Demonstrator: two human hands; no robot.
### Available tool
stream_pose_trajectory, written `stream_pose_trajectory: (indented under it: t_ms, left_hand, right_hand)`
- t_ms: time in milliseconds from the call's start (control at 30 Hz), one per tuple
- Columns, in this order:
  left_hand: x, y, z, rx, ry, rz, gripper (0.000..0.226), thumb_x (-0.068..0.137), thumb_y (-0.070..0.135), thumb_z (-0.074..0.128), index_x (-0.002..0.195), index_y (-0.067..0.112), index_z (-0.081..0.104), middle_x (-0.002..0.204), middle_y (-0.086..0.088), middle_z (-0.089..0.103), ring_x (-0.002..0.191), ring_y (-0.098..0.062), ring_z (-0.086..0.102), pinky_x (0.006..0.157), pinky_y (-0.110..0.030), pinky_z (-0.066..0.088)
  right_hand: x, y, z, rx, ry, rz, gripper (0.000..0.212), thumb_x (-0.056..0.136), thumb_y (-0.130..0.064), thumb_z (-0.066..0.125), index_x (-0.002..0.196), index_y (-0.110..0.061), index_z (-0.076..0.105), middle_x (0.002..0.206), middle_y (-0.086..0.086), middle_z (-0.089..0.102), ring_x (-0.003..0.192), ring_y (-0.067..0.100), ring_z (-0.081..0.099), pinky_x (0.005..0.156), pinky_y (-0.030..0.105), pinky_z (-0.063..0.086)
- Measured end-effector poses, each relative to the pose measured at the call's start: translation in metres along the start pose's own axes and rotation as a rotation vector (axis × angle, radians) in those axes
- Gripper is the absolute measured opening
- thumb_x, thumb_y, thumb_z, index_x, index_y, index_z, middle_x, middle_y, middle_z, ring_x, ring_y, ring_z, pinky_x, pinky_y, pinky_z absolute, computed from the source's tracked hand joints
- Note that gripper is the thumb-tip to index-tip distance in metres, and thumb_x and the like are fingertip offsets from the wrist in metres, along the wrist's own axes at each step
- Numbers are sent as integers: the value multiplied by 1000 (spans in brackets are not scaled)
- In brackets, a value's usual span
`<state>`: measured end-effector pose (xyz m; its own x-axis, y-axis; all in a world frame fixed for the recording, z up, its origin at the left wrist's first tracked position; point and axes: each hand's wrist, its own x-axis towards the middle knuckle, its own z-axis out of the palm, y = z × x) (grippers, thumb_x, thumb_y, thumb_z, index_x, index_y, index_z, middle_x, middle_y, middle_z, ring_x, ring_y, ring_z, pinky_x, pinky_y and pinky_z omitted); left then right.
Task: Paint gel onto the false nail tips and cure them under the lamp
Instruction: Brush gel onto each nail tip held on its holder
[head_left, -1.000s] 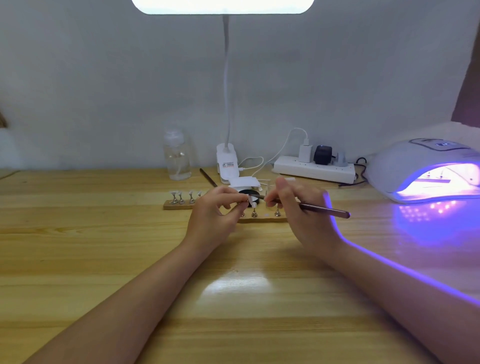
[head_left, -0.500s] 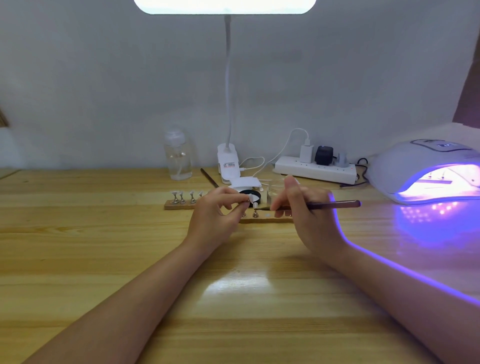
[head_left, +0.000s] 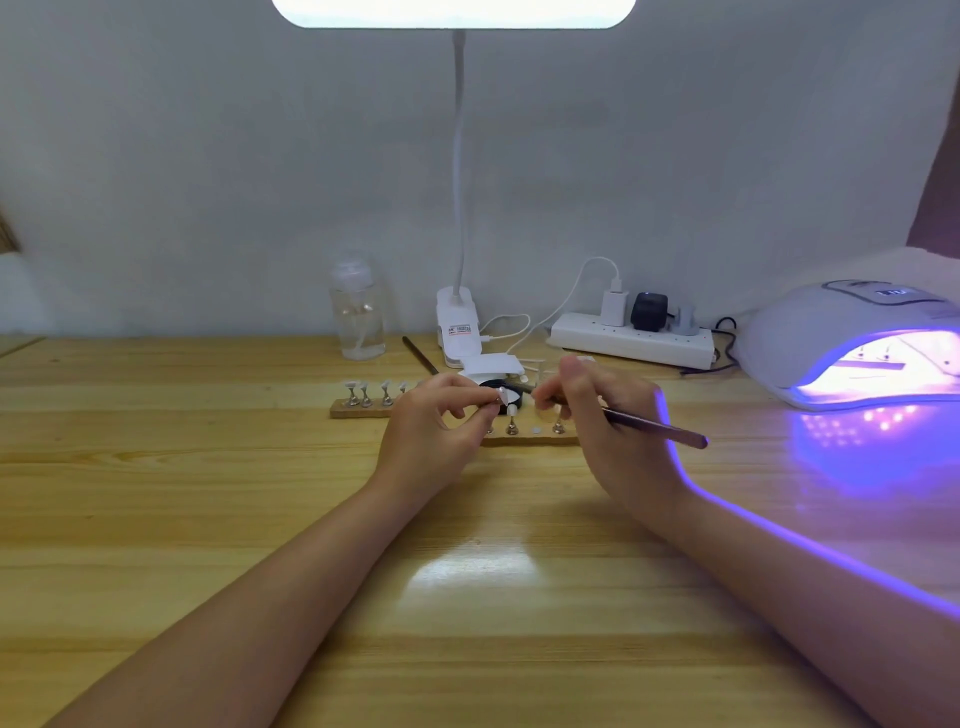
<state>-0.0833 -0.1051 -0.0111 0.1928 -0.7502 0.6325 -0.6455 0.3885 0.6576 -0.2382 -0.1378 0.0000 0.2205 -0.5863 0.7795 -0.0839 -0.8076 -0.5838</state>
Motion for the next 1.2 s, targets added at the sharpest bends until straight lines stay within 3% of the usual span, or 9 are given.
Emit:
stream_pose_trajectory:
  t_ms: [100,200,333,533,700,867,933,1067,1200]
  left_hand:
    - [0,1,-1,11,-6,-6,16,77,7,70,87,20,72,73,18,58,66,-2,48,67,-14,38]
    - [0,1,0,21,-5,-14,14,77,7,70,86,18,73,73,19,58,65,-2,47,66,-11,37]
    - [0,1,0,18,-5,-32,13,77,7,70,85,17,73,73,18,58,66,-4,48,65,-16,38]
    - [1,0,0,29,-5,-25,13,78,7,69,87,16,73,73,18,58,66,-4,47,67,-14,38]
    - [1,0,0,20,0,-24,14,78,7,69,87,17,73,73,19,58,64,-3,47,66,-12,37]
    - [1,0,0,19,4,-16,14,78,7,69,87,16,73,73,19,59,64,-3,47,65,-9,37]
    - [1,0,0,8,5,-11,15,78,7,69,87,18,72,73,20,59,65,-2,48,65,-10,37]
    - [1,0,0,16,5,14,15,77,5,70,87,16,73,73,19,59,67,-3,51,65,-9,37]
    - [1,-1,-1,38,-7,28,16,77,6,70,89,16,73,75,17,60,76,-12,57,68,-7,38]
  right_hand:
    - [-1,2,0,-12,-42,15,42,93,-40,45,67,-15,67,64,-15,62,62,-1,60,60,17,47]
    - [-2,2,-1,92,4,133,44,91,-43,45,59,-21,65,57,-6,64,54,5,61,58,27,53]
    - [1,-1,-1,-17,2,46,36,89,-43,41,66,-27,63,63,-14,62,60,-2,58,60,13,44]
    - [0,0,0,103,4,155,45,90,-44,44,59,-20,66,55,-6,63,54,9,63,58,35,55]
    - [2,-1,1,2,1,65,35,94,-35,43,67,-25,64,63,-14,62,62,-1,59,62,16,46]
    - [0,-3,1,176,32,205,42,85,-43,43,58,-19,66,54,-3,63,52,7,61,57,23,51]
    - [1,-3,2,178,65,202,43,90,-41,45,59,-21,66,55,-2,64,53,6,60,59,26,49]
    - [1,-4,3,81,-4,160,37,89,-39,41,66,-22,65,63,-8,64,60,1,58,62,20,47]
    - [1,-4,2,205,25,241,46,89,-42,47,53,-19,63,50,-2,60,48,4,55,57,14,42]
